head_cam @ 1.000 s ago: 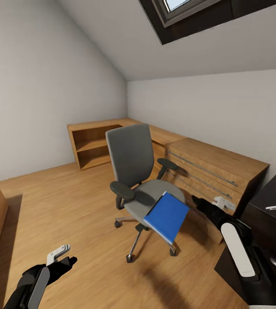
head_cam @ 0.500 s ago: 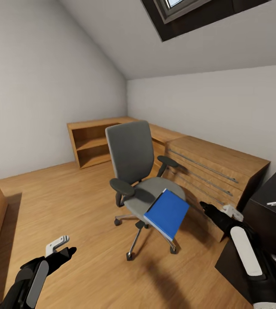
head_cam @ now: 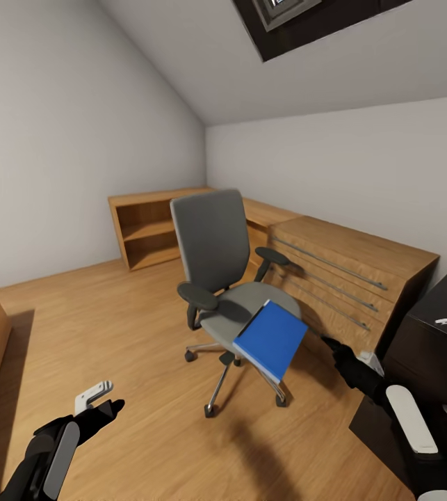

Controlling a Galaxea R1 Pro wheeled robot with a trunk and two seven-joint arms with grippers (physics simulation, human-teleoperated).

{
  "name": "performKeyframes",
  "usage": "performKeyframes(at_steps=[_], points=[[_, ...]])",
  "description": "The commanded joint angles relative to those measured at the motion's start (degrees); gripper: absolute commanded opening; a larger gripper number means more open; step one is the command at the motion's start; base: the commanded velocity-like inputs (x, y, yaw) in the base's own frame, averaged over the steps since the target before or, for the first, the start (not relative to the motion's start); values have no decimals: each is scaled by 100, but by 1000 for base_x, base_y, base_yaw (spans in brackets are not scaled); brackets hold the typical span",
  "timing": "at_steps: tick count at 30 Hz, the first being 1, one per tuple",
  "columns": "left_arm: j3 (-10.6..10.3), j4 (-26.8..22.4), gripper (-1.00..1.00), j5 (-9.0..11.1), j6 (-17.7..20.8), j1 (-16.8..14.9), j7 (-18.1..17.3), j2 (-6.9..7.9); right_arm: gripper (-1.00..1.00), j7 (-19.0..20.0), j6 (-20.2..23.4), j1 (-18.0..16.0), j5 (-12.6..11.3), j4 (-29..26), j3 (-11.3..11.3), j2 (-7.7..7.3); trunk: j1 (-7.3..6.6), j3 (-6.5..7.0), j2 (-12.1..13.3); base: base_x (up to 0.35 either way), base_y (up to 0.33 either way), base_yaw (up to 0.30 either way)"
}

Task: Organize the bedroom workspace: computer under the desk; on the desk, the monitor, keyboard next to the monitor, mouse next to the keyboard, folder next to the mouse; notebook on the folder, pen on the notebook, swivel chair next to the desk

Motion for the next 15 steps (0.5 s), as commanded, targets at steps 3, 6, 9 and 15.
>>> performKeyframes(at_steps=[3, 6, 9, 15], points=[[-1, -7, 100, 61, 29, -3, 44, 3, 100, 315, 27, -3, -166, 431, 13, -104, 66, -60, -124, 0, 0, 0], [-1, -7, 100, 61, 29, -3, 44, 3, 100, 656, 20, -3, -128, 788, 78, -135, 132, -114, -245, 0, 0, 0], [-1, -7, 100, 61, 29, -3, 44, 4, 100, 882, 20, -3, -40, 1141, 118, -175, 197, -168, -365, 0, 0, 0], [-1, -7, 100, 54, 29, -3, 44, 5, 100, 1476, 24, -3, 1, 1365, 149, -286, 329, -275, -606, 0, 0, 0]])
